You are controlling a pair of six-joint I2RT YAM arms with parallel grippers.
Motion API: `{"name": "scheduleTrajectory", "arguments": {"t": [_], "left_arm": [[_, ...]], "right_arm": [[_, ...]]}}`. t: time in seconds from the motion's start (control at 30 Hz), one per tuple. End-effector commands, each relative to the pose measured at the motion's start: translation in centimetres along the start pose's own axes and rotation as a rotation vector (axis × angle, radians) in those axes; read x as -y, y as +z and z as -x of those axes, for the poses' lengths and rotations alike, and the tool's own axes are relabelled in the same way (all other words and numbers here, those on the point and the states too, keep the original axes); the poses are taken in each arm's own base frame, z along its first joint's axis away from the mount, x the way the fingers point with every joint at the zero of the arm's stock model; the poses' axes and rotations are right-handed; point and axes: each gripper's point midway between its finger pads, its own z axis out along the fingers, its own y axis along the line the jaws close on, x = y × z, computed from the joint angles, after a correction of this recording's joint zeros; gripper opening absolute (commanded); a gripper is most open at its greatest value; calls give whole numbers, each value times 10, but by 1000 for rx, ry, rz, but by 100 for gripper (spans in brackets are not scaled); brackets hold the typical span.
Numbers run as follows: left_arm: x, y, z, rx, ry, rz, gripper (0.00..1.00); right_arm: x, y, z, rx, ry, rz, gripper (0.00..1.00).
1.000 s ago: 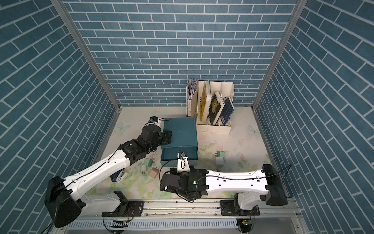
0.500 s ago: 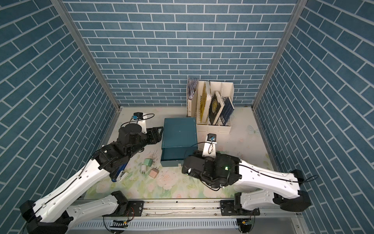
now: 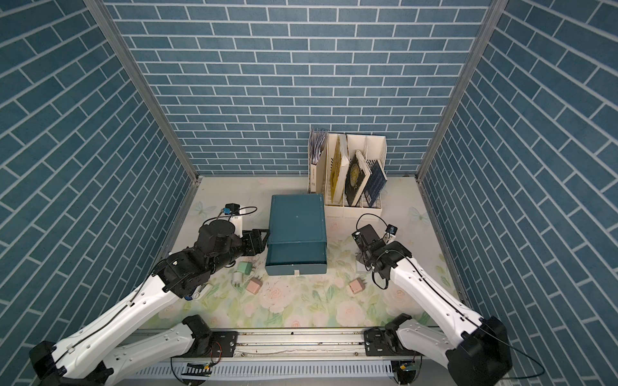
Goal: Place the plugs into the drawer by color
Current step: Open the drawer in the storage box, then pick up the plug from the center of the board.
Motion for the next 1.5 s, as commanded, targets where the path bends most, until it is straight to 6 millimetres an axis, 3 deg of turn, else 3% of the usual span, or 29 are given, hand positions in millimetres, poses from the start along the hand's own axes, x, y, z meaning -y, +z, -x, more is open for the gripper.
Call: {"name": "scheduleTrajectory", "arguments": {"t": [0.0,0.1,0.23,0.43,0.67,1.23,1.33,1.47], "left_arm": [[0,-2,-5,-5,-17,-20,71],[-1,-3,-8,-12,-18,-17,71],[-5,-1,-8,-9,-6,1,71],[-4,1,-6,-2,-7,0,71],[-4,-3,-7,-7,-10,-5,72],[-5,1,-12,-21,2,-3,72],[-7,2,-13,-24,5,7,72],[-4,3,-13,-27,9,-5,72]], "right_arm": [[-30,3,15,68,-35,135,90],[-9,7,25,195,32,88,90],[-31,8,26,160,-61,276,85],[-28,43,19,44,-132,178,72],[-31,75,15,-35,-167,131,71],[-42,107,8,-98,-204,177,61],[-38,110,5,-106,-197,165,49],[-36,110,3,-99,-195,165,48]]}}
